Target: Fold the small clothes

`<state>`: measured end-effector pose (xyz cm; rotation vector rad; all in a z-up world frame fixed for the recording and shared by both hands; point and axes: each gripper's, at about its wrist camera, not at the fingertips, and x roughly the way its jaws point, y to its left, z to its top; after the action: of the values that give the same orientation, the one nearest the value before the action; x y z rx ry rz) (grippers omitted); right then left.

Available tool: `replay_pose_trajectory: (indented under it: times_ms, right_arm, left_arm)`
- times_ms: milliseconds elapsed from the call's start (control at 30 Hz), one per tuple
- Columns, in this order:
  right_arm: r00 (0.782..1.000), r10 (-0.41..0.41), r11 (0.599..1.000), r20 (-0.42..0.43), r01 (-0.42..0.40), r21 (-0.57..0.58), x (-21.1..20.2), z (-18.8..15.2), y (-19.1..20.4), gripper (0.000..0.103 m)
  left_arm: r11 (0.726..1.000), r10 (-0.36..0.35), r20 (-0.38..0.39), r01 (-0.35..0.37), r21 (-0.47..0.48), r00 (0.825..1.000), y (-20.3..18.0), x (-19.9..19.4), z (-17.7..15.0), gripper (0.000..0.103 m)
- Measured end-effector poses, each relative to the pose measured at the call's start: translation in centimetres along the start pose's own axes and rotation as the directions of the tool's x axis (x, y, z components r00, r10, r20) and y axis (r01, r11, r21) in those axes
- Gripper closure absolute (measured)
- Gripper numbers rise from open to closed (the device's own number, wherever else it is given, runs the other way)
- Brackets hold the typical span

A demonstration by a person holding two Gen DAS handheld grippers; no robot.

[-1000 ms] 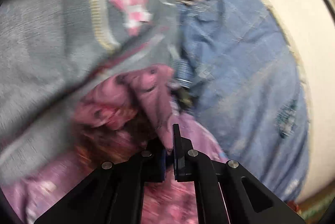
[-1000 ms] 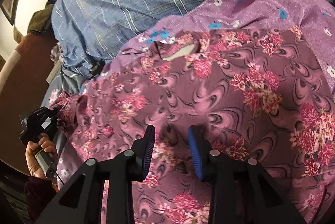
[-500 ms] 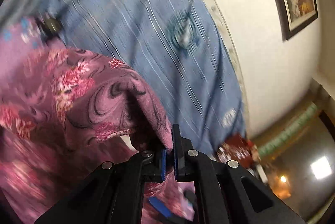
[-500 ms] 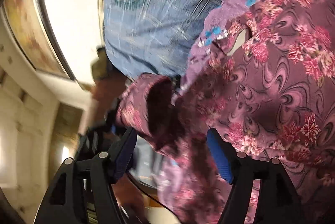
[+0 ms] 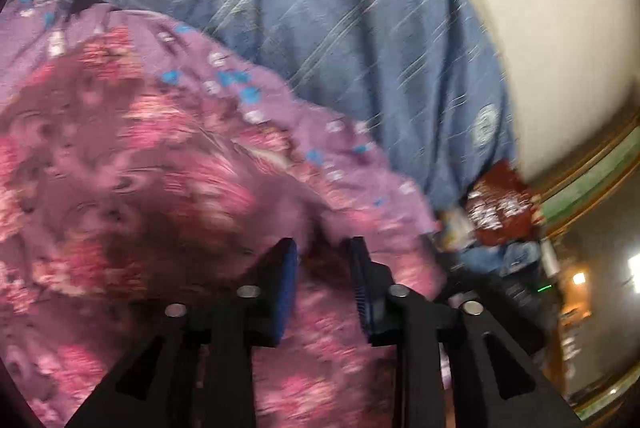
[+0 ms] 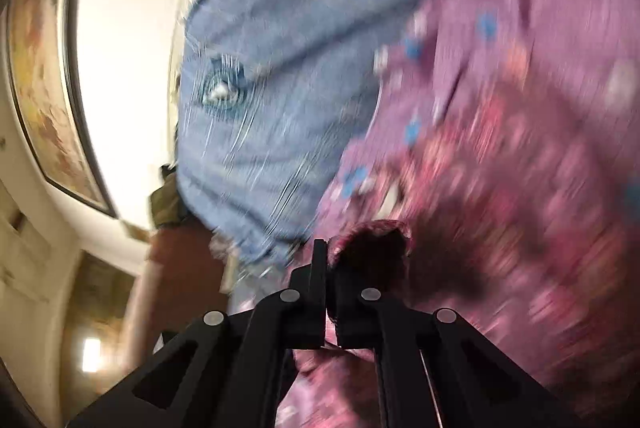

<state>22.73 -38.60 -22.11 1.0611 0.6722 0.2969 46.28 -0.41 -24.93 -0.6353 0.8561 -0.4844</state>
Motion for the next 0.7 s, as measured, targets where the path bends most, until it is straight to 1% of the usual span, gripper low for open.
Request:
replay_pose_trajectory:
  times_ms: [33,100,133,167,200,233,267,300,333,367,400,433,467,500,567,600,633,667,700]
  right_arm:
    - [1.0,-0.018,1.0,0.01,0.018,-0.009,-0.4,0.4,-0.2,0.101]
    - [0.997,-0.08,0.996,0.017,0.081,-0.025,-0.7,0.9,-0.4,0.101]
    - [0.988,-0.154,0.986,0.015,0.155,-0.059,-0.7,1.1,-0.4,0.101]
    - [0.974,-0.226,0.969,0.011,0.226,-0.096,-0.5,1.2,-0.2,0.101]
    - [0.953,-0.304,0.944,0.014,0.303,-0.134,-0.4,1.2,-0.2,0.101]
    - [0.932,-0.362,0.919,0.023,0.361,-0.159,-0.1,1.1,-0.2,0.098]
    - [0.913,-0.408,0.898,0.019,0.404,-0.176,0.3,1.3,-0.2,0.094]
    - [0.899,-0.438,0.884,0.008,0.432,-0.18,0.5,1.2,-0.5,0.094]
    - [0.89,-0.456,0.877,-0.001,0.449,-0.171,0.2,1.3,-0.9,0.091]
    - [0.892,-0.451,0.881,0.008,0.447,-0.158,-0.7,1.4,-1.4,0.087]
    - [0.896,-0.443,0.884,0.028,0.442,-0.151,-1.3,1.5,-1.5,0.085]
    - [0.898,-0.433,0.885,0.072,0.439,-0.153,-2.0,1.5,-1.2,0.082]
    - [0.9,-0.42,0.883,0.117,0.435,-0.174,-2.5,1.4,-0.7,0.082]
    - [0.905,-0.405,0.882,0.134,0.425,-0.204,-2.6,1.1,-0.2,0.082]
    - [0.932,-0.351,0.889,0.093,0.363,-0.28,-1.5,0.5,1.1,0.083]
    - [0.938,-0.34,0.888,0.072,0.345,-0.306,-1.0,0.1,1.6,0.083]
    - [0.936,-0.35,0.871,0.041,0.341,-0.352,0.0,-0.5,2.1,0.083]
    - [0.927,-0.374,0.854,0.019,0.352,-0.383,0.8,-0.9,2.2,0.083]
    - [0.903,-0.428,0.823,-0.033,0.375,-0.427,2.2,-1.4,2.0,0.083]
  left_arm:
    - [1.0,0.03,-0.005,-0.03,0.005,1.0,0.1,-0.3,0.1,0.076]
    - [0.999,0.051,-0.035,-0.051,0.018,0.998,0.1,-0.3,0.4,0.076]
    - [0.998,0.06,-0.039,-0.058,0.033,0.997,-0.1,-0.8,0.5,0.076]
    - [0.996,0.075,-0.024,-0.073,0.06,0.997,-0.3,-1.4,0.8,0.076]
    - [0.992,0.095,-0.004,-0.094,0.086,0.995,-0.5,-1.9,1.1,0.076]
    - [0.985,0.121,0.024,-0.123,0.12,0.992,-0.7,-2.6,1.8,0.074]
    - [0.981,0.129,0.037,-0.133,0.139,0.991,-0.8,-3.0,2.2,0.072]
    - [0.979,0.14,0.055,-0.146,0.145,0.989,-0.7,-3.6,2.7,0.072]
    - [0.977,0.151,0.076,-0.161,0.139,0.986,-0.6,-5.0,2.2,0.071]
    - [0.974,0.178,0.103,-0.19,0.124,0.979,-0.1,-5.6,2.6,0.066]
    - [0.969,0.205,0.118,-0.219,0.114,0.972,0.2,-6.4,2.2,0.063]
    - [0.958,0.254,0.13,-0.268,0.105,0.958,0.8,-6.7,2.0,0.061]
    - [0.944,0.304,0.13,-0.317,0.095,0.944,1.3,-6.5,2.3,0.062]
    - [0.929,0.351,0.12,-0.362,0.082,0.929,1.9,-6.1,2.4,0.062]
    - [0.91,0.405,0.08,-0.41,0.061,0.911,2.7,-4.7,2.4,0.062]
    - [0.895,0.439,0.051,-0.441,0.065,0.897,2.9,-3.7,2.3,0.062]
    - [0.866,0.494,0.01,-0.493,0.086,0.87,3.0,-2.5,2.0,0.062]
    - [0.84,0.534,-0.006,-0.53,0.114,0.845,2.8,-1.7,1.6,0.062]
    - [0.83,0.545,0.009,-0.541,0.136,0.838,2.5,-1.7,1.3,0.062]
